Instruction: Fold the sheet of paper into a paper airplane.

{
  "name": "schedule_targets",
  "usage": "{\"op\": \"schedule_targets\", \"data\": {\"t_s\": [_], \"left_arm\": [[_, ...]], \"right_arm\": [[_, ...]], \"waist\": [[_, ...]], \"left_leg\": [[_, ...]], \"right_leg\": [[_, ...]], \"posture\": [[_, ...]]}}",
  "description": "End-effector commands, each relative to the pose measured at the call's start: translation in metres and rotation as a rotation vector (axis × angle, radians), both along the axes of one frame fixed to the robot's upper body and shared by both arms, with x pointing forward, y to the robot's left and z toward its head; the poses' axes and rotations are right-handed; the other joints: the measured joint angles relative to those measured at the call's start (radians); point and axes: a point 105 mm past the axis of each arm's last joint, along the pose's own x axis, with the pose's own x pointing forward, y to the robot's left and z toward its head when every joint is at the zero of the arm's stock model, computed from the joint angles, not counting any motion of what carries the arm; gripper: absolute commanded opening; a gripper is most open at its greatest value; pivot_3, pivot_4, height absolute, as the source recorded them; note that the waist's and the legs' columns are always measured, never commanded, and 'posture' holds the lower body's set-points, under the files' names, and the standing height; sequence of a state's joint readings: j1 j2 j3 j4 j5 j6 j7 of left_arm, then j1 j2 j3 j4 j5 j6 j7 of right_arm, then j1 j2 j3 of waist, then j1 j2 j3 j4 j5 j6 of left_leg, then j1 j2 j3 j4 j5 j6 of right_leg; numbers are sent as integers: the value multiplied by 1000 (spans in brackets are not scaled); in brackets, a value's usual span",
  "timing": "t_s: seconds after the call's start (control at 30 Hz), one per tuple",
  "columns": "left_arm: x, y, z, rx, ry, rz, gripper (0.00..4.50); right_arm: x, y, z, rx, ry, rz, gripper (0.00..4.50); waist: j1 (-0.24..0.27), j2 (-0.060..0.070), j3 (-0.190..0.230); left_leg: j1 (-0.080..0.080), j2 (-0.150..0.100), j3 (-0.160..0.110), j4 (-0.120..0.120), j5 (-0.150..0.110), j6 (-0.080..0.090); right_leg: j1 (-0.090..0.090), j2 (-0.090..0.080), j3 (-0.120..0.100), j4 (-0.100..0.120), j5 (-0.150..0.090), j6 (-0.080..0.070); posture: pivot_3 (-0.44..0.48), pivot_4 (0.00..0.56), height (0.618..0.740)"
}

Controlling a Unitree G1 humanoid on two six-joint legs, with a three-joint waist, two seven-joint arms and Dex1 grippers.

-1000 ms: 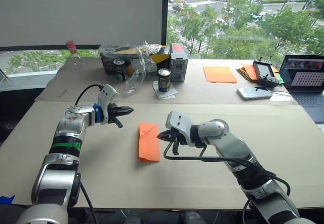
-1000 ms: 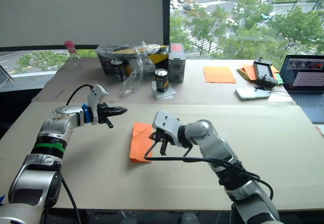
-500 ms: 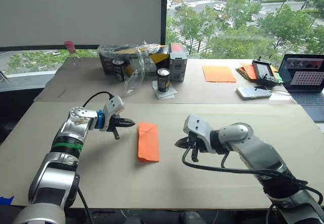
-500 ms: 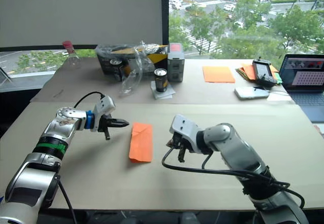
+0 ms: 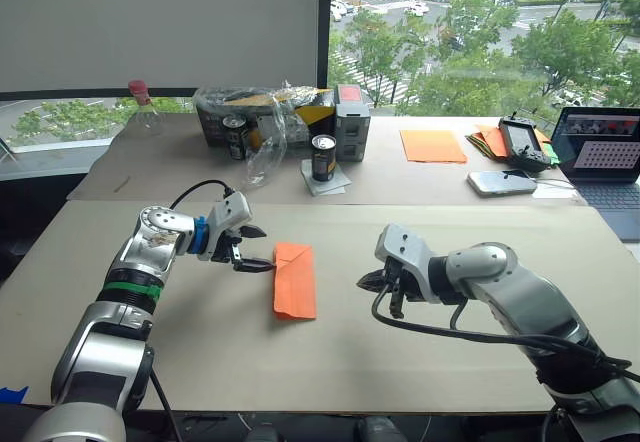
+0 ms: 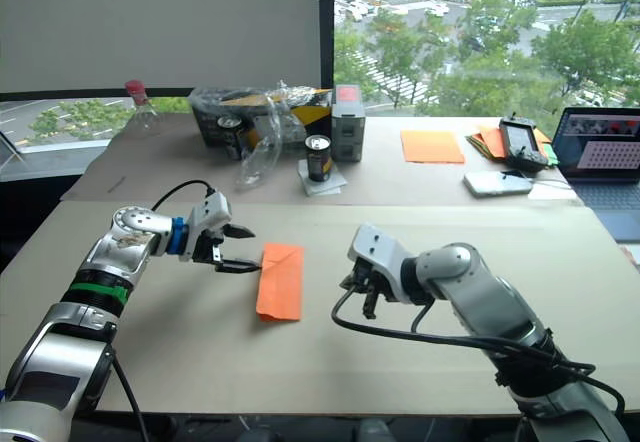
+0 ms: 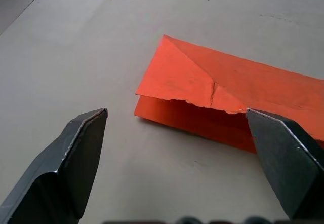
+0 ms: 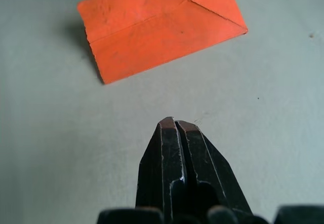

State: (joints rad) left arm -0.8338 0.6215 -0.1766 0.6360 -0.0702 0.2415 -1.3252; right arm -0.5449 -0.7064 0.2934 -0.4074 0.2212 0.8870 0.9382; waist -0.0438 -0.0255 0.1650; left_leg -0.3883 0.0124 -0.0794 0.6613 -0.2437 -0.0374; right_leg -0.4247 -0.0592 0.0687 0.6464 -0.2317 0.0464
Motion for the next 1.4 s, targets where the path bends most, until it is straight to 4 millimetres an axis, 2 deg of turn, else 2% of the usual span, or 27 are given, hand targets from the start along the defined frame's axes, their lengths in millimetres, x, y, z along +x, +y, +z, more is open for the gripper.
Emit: {"op": "schedule_targets", "data": {"t_s": [0.03,0.17,0.37,0.6,0.8,0.97,1.1,1.3,1.37,1.4], "left_arm": [[-2,6,17,-27,-18,-16,3468],[-5,12,24,-25,-28,-34,2099],[-13,-2,10,-19,4,-97,25],[-16,-23,-8,-32,23,-133,25],[-25,-52,3,-157,37,-206,25],[-30,-73,-5,-136,63,-255,25],[-29,-91,-18,-83,84,-261,25],[-28,-94,-34,-28,125,-237,25],[-29,-94,-36,-23,135,-234,25],[-29,-93,-37,-21,135,-233,25]], "right_arm": [[-1,-4,16,13,-57,-6,0],[-2,-7,18,13,-64,-18,0],[0,-4,23,23,-78,-19,0],[0,-5,29,28,-103,-40,0],[-1,-12,30,19,-107,-78,0],[0,-17,36,15,-129,-106,0],[2,-23,48,10,-177,-137,0],[5,-30,62,23,-239,-186,0],[6,-28,59,35,-240,-193,0],[8,-26,51,30,-233,-200,0]], "waist": [[-1,0,0],[-4,0,0],[2,0,0],[0,0,0],[1,0,0],[1,0,0],[1,0,0],[-3,0,0],[-2,0,0],[-2,0,0]], "left_leg": [[0,0,0,0,0,0],[0,0,0,0,0,0],[0,0,0,0,0,0],[0,0,0,1,0,0],[0,0,0,1,0,0],[0,0,0,1,0,0],[0,0,0,1,0,0],[0,0,0,1,0,0],[0,0,0,1,0,0],[0,0,0,1,0,0]], "right_leg": [[0,0,0,0,0,0],[0,0,0,0,0,0],[0,0,0,0,0,0],[0,0,0,0,0,0],[0,0,0,1,0,0],[1,0,0,0,0,0],[1,0,0,0,0,0],[1,0,0,0,0,0],[1,1,0,1,0,0],[1,0,0,1,0,0]], "posture": [[0,150,732],[0,150,732],[0,150,732],[0,150,732],[0,150,732],[0,150,732],[0,150,732],[0,150,732],[0,150,732],[0,150,732]]}}
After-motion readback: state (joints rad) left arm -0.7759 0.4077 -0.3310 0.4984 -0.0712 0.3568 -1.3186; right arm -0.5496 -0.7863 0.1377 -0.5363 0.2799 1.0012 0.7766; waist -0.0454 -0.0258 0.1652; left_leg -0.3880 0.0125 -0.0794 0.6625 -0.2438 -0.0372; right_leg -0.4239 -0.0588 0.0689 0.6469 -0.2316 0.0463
